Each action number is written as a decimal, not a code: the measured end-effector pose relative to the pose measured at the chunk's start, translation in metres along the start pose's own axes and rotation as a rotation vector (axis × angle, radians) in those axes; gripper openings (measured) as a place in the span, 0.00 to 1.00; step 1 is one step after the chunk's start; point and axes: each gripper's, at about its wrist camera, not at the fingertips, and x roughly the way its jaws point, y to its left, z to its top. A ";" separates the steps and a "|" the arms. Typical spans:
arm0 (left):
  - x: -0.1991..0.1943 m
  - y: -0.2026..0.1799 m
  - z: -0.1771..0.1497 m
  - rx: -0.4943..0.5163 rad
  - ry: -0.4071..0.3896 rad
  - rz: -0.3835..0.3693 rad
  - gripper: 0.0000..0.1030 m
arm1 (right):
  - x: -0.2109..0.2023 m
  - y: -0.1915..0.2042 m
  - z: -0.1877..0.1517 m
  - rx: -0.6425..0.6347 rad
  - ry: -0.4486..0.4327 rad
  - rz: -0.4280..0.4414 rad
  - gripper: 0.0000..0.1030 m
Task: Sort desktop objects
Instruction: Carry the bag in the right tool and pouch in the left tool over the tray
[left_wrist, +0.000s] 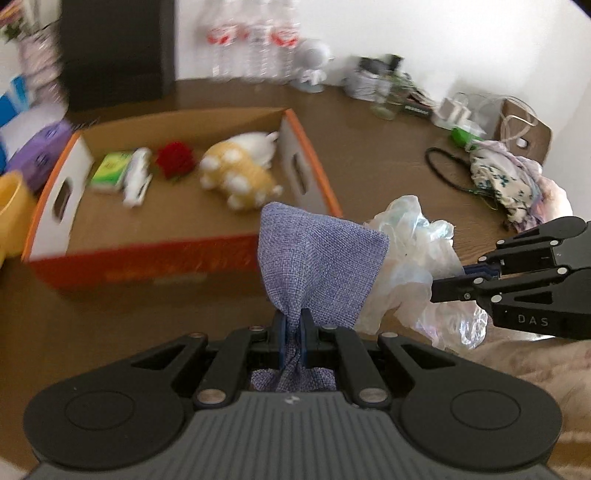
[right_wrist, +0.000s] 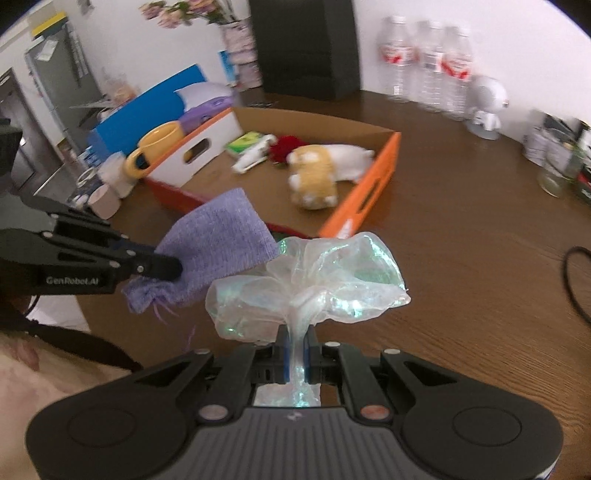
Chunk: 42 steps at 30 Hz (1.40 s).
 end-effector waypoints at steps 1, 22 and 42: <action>-0.002 0.005 -0.003 -0.018 0.002 0.008 0.07 | 0.002 0.004 0.001 -0.009 0.002 0.007 0.06; -0.024 0.072 -0.020 -0.132 0.023 0.077 0.07 | 0.037 0.063 0.030 -0.064 0.043 0.078 0.06; -0.035 0.122 0.004 -0.116 -0.022 0.049 0.07 | 0.057 0.082 0.065 -0.023 -0.018 0.039 0.06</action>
